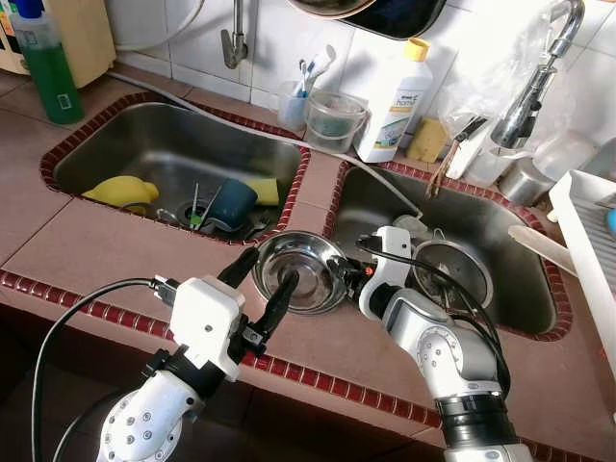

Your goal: Kitchen organization

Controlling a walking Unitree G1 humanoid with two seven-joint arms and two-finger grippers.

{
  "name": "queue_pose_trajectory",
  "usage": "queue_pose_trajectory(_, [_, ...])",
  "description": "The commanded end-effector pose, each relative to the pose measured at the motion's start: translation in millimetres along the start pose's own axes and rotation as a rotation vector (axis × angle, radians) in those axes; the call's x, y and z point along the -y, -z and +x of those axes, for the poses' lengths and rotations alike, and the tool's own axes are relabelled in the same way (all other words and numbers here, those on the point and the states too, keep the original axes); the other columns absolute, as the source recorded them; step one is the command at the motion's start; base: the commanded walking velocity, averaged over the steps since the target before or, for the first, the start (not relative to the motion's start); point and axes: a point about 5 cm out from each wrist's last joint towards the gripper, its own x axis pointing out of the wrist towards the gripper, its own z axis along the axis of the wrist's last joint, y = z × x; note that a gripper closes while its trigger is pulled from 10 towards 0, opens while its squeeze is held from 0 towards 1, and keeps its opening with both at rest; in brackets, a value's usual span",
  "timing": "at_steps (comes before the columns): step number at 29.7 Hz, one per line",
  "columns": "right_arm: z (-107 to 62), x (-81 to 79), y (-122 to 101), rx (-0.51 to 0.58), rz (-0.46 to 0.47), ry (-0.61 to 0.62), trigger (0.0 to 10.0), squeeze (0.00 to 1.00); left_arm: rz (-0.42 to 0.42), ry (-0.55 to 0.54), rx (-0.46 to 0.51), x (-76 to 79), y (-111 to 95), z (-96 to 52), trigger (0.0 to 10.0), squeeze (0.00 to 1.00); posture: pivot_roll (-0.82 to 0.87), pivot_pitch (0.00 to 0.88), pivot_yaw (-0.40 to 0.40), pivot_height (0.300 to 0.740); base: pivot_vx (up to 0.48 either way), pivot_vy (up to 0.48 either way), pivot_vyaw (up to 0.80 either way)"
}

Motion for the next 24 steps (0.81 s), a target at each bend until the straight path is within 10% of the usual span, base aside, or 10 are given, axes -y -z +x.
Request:
queue_pose_trajectory(1, [-3.2, 1.3, -5.4, 0.017, 0.0, -0.009, 0.0, 0.0, -0.01, 0.011, 0.002, 4.0, -0.3, 1.6, 10.0, 0.0, -0.04, 0.108, -0.188, 0.732, 0.0, 0.0, 0.0])
queue_pose_trajectory(24, [-3.2, 3.6, -23.6, 0.126, 0.04, -0.002, 0.0, 0.0, 0.002, 0.095, -0.037, 4.0, 6.0, -3.1, 10.0, 0.0, -0.05, 0.1, -0.155, 0.732, 0.0, 0.0, 0.0])
